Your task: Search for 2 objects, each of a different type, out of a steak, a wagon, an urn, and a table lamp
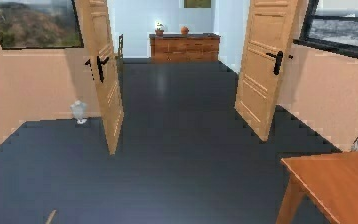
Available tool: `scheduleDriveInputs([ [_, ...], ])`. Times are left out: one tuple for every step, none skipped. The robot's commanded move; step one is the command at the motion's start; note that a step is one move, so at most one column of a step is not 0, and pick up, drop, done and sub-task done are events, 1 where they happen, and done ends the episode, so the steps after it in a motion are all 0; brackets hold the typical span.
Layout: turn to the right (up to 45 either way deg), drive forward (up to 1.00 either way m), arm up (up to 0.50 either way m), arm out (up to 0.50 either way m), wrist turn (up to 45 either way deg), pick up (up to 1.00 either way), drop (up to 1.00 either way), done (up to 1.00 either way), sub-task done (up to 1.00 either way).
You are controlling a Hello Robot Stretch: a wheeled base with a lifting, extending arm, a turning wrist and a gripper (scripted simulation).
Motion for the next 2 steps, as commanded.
scheduleDriveInputs([
  [45.0,0.0,0.0,0.0,0.0,0.0,0.0,0.0,0.0],
  [45.0,0.0,0.0,0.0,0.0,0.0,0.0,0.0,0.0],
])
